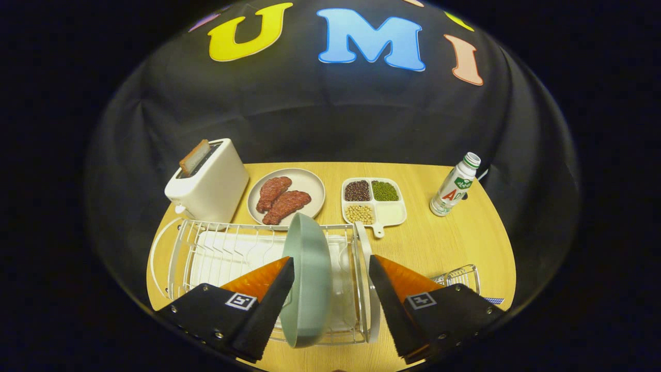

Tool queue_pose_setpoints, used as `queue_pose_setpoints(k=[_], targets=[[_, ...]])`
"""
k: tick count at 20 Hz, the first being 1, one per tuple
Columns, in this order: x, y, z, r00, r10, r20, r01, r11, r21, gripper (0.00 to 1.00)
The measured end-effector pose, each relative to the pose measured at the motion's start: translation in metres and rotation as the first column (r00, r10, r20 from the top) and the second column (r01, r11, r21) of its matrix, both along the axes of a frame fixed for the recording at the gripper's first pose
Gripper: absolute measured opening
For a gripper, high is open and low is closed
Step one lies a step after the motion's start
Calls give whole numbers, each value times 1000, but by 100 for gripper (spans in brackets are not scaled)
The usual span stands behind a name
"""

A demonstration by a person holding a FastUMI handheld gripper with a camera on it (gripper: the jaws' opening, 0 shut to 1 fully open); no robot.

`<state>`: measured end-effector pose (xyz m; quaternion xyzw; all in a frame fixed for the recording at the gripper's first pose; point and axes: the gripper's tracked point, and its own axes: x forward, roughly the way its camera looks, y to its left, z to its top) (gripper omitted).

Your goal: Take the plate from the dish rack, then take the spoon from the basket and place it into the plate.

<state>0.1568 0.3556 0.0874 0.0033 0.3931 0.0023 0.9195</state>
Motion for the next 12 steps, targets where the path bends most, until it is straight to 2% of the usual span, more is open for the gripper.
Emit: queue_pose_setpoints(k=[1, 3, 4, 6, 7, 9, 12], targets=[[2, -1, -3, 1000, -12, -9, 12, 1000, -14, 88], [2, -3, -14, 999, -28, -46, 26, 999, -41, 79], [0, -4, -20, 997, -45, -71, 41, 998, -50, 70], [1, 5, -20, 996, -43, -83, 40, 999, -34, 40], [-3, 9, -6, 996, -41, -76, 36, 997, -66, 38], [0, 15, -19, 997, -24, -78, 15, 993, -117, 27], [0, 20, -10, 997, -30, -69, 18, 986, -169, 27]])
